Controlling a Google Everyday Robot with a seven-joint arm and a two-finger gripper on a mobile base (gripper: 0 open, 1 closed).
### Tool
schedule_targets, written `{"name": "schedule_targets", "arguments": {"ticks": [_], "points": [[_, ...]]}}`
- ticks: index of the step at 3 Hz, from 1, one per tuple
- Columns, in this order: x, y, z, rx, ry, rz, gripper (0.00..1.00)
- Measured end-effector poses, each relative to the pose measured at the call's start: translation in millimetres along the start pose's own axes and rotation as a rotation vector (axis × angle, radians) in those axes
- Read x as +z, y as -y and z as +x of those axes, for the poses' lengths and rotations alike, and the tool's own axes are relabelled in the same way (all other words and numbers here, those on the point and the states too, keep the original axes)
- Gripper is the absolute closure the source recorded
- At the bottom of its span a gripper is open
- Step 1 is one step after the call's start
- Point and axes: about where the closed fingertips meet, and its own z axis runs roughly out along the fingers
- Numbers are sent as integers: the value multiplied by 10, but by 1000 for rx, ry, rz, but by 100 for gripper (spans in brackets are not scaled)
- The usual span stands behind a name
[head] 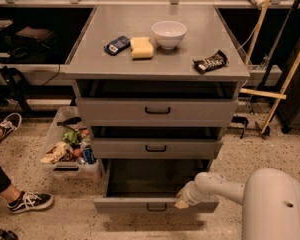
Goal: Open bottom drawer
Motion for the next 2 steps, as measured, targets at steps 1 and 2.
{"name": "schedule_targets", "arguments": {"ticks": [1, 2], "points": [[5, -123, 71, 5, 4, 2, 100], [-17, -126, 57, 5, 4, 2, 100]]}}
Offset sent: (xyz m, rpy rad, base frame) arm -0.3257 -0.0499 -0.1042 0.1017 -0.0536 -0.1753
